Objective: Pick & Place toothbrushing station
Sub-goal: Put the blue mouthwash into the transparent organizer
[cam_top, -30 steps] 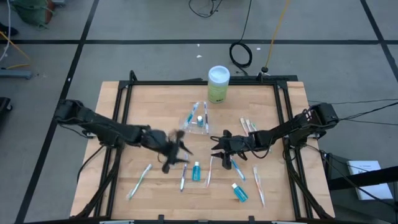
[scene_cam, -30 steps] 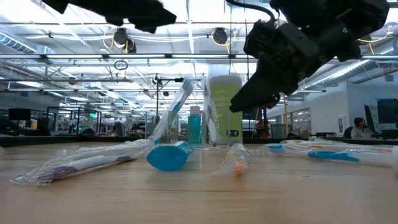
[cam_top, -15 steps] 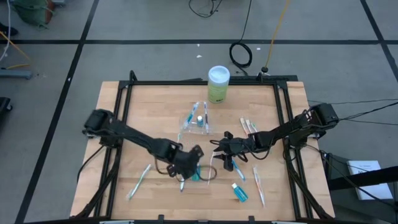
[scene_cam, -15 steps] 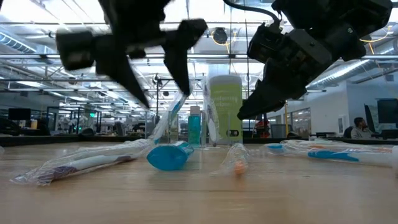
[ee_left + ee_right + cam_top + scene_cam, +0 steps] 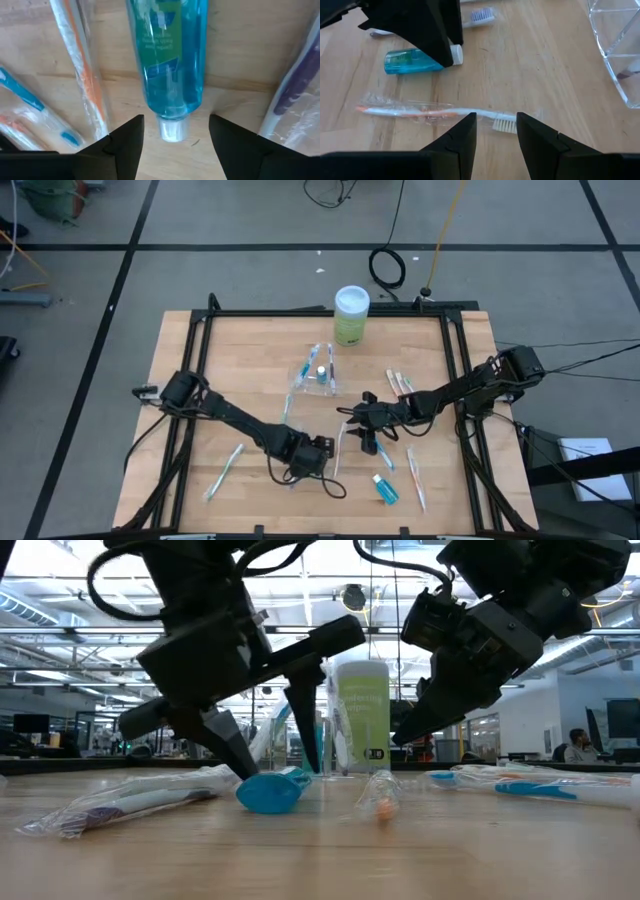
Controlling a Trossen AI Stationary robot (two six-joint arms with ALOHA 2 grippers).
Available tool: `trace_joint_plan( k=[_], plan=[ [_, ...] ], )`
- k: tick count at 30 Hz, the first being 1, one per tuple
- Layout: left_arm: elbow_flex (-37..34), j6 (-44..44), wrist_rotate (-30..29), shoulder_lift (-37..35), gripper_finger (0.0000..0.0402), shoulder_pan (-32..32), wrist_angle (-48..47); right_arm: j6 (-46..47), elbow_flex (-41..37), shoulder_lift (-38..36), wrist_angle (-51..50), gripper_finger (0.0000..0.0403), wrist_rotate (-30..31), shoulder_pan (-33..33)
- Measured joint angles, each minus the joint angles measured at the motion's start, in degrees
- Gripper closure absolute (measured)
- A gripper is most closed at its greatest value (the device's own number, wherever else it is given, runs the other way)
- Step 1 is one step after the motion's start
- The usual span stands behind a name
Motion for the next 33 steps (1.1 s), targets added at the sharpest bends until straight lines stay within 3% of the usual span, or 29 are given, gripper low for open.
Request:
trace_joint_plan(
  k=[6, 13, 17, 24, 33],
  plan=[
    [0.00, 1.04, 0.98, 0.00, 0.0200, 0.41, -0.26, 0.00, 0.00, 0.00, -0.02, 0.0273, 0.00, 0.00],
    [0.00, 1.08, 2.22, -0.04, 0.0274, 1.42, -1.54, -0.02, 0.00, 0.00, -0.02, 0.0273, 0.00, 0.00],
    [0.00, 0.20, -0.28, -0.04, 0.0311, 1.57, -1.66, -0.02, 0.00, 0.00, -0.02, 0.0273, 0.00, 0.00],
    [-0.02, 0.40, -15.99, 0.00, 0.0305, 0.44, -1.28, -0.20, 0.00, 0.00, -0.02, 0.0273, 0.00, 0.00],
    [-0.02, 1.74, -47.76, -3.24, 0.0316, 3.48, -1.84, -0.20, 0.00, 0.00, -0.01, 0.0273, 0.01, 0.00]
  ],
)
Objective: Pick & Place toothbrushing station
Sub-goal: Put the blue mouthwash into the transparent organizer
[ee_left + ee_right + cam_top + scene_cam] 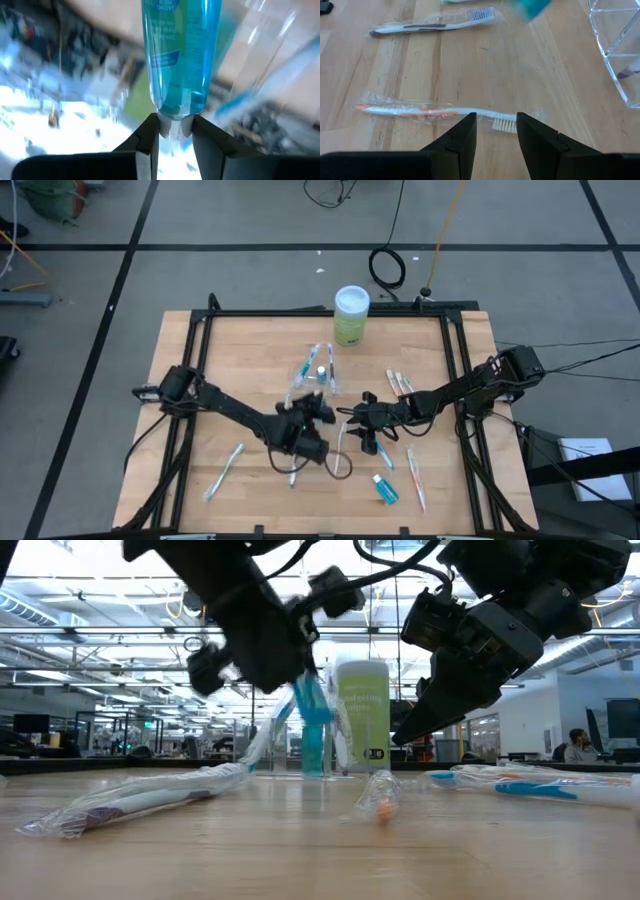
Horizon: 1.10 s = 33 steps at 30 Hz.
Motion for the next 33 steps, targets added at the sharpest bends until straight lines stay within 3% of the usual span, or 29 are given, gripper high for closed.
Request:
trace_joint_plan(
  k=[3, 14, 19, 25, 33],
  plan=[
    [0.00, -1.61, -3.29, -2.09, 0.0311, 2.55, 0.00, 0.00, 0.00, 0.00, 0.07, 0.0273, 0.00, 0.00],
    [-0.74, 2.78, -1.16, -4.01, 0.0305, 12.02, 0.51, 0.00, 0.00, -0.02, 0.17, 0.0273, 0.01, 0.00],
    [-1.20, 5.26, 0.48, -3.96, 0.0305, 12.72, 0.42, 0.00, 0.00, -0.02, 0.17, 0.0273, 0.01, 0.00],
    [-1.18, 6.19, 6.69, -3.98, 0.0305, 12.72, 0.48, -0.39, 0.00, -0.02, 0.17, 0.0273, 0.03, 0.02],
    [-1.18, 10.83, 3.89, -3.12, 0.0305, 12.70, 0.57, -1.07, 0.00, -0.02, 0.16, 0.0273, 0.03, 0.01]
  ],
)
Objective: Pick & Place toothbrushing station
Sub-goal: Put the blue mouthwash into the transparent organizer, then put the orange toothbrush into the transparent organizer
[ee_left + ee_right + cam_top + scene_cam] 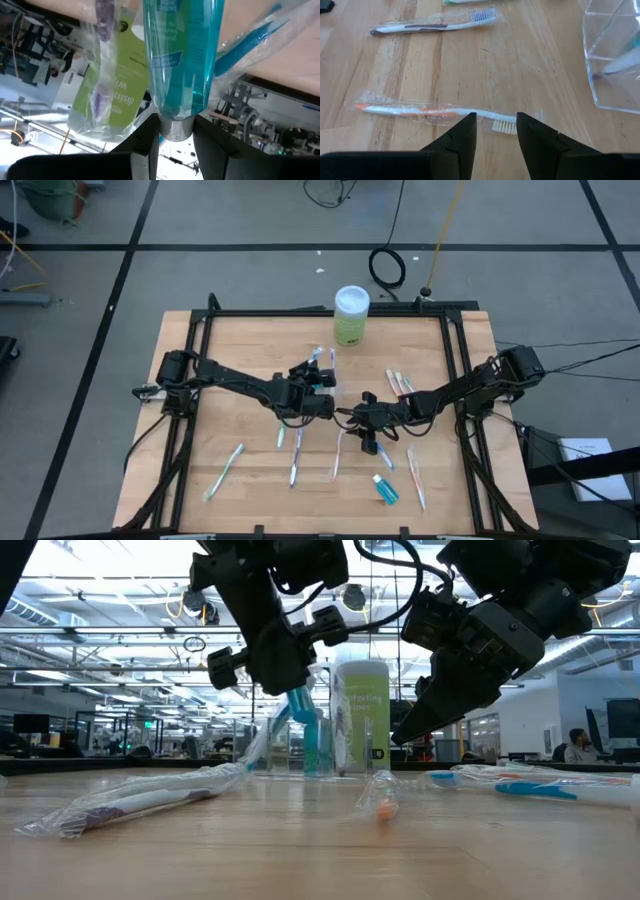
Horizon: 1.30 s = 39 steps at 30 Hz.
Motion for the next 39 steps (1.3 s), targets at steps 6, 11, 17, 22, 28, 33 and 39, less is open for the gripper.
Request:
trace_joint_plan(
  k=[6, 11, 17, 22, 28, 33, 39],
  plan=[
    [0.00, -0.10, -1.09, 0.09, 0.0304, 0.67, 0.20, 0.00, 0.00, 0.00, -0.05, 0.0273, 0.01, 0.01],
    [0.00, 0.49, -0.99, 0.09, 0.0299, 0.63, 1.11, -0.02, 0.00, 0.00, -0.02, 0.0273, -0.01, 0.01],
    [0.00, -0.07, -1.02, 0.09, 0.0264, 0.56, 1.73, -0.02, 0.00, 0.00, -0.01, 0.0273, 0.01, 0.01],
    [0.00, -0.09, -0.99, 0.09, 0.0245, 0.54, 1.62, -0.02, 0.00, 0.00, 0.00, 0.0273, 0.01, 0.01],
    [0.00, -2.26, -0.97, 0.09, 0.0252, 0.54, 1.57, -0.02, 0.00, 0.00, 0.02, 0.0273, 0.01, 0.01],
    [0.00, -8.67, -0.48, 0.05, 0.0263, 0.54, 1.55, -0.02, 0.00, 0.00, 0.02, 0.0273, 0.01, 0.01],
    [0.01, -15.80, 4.40, -3.69, 0.0270, 0.13, 1.36, 0.00, 0.00, 0.00, 0.05, 0.0273, 0.01, 0.01]
  ],
)
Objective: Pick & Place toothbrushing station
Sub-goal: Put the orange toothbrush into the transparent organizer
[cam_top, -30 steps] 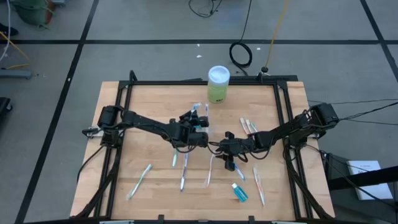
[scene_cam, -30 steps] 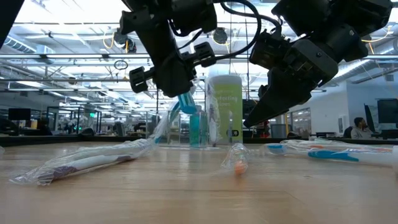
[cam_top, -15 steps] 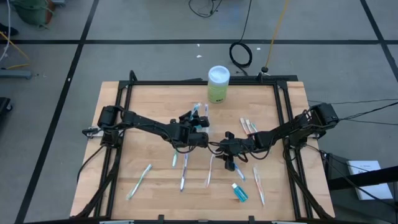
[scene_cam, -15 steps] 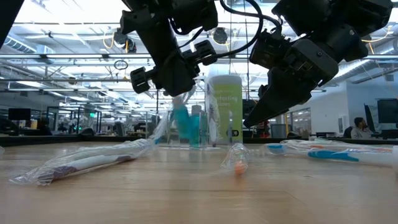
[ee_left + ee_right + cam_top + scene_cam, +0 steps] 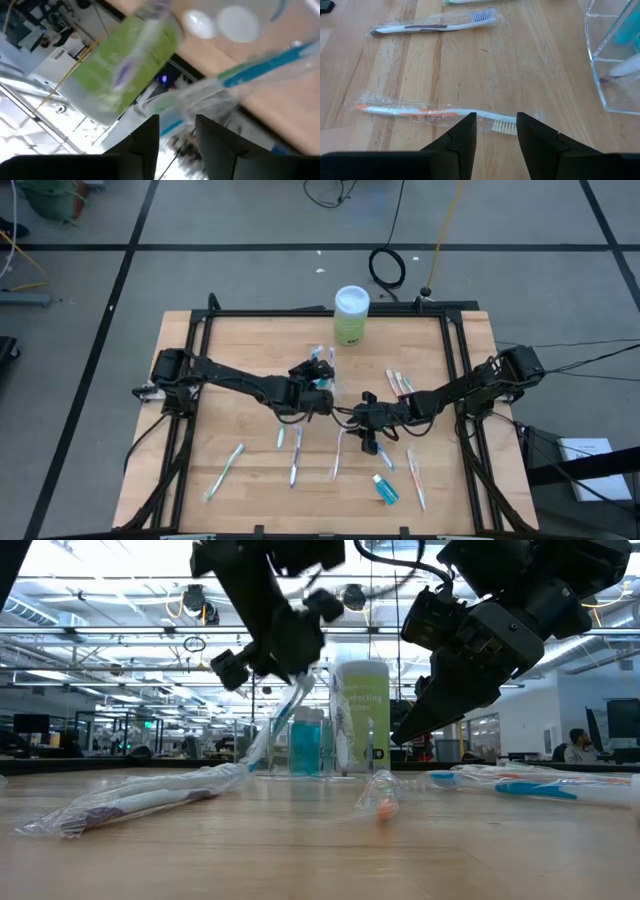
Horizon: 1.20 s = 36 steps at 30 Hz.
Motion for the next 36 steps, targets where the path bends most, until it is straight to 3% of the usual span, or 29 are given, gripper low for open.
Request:
trace_joint_plan(
  k=[5, 10, 14, 17, 20, 26, 31, 36],
  plan=[
    [0.06, -10.04, 6.95, -7.59, 0.0269, -0.77, -0.35, -0.01, 0.00, 0.00, -0.04, 0.0273, 0.02, -0.01],
    [0.08, -28.40, 11.38, -16.91, 0.0270, 0.41, -4.90, 0.68, 0.00, 0.00, 0.01, 0.0273, 0.12, 0.00],
    [0.10, -45.47, 21.49, -24.30, 0.0270, 2.39, -11.41, 3.13, 0.00, 0.00, 0.11, 0.0273, 0.17, 0.00],
    [0.10, -53.79, 30.81, -28.17, 0.0270, 3.94, -15.83, 5.00, 0.00, 0.00, 0.13, 0.0273, 0.17, 0.04],
    [0.10, -60.46, 36.14, -30.63, 0.0270, 4.88, -18.91, 7.67, 0.00, 0.00, 0.09, 0.0273, 0.20, 0.07],
    [0.10, -63.19, 42.28, -32.67, 0.0270, 7.06, -22.85, 11.16, 0.00, -2.08, -3.71, 0.0273, 0.04, 1.11],
    [-0.41, -63.73, 53.17, -33.18, 0.0270, 9.26, -22.57, 14.45, -0.07, -9.31, -15.04, 0.0273, 0.35, 1.52],
    [-6.39, -63.84, 54.13, -33.12, 0.0270, 10.04, -17.26, 15.62, 0.07, -17.71, -29.70, 0.0273, 11.23, 1.07]
  ],
)
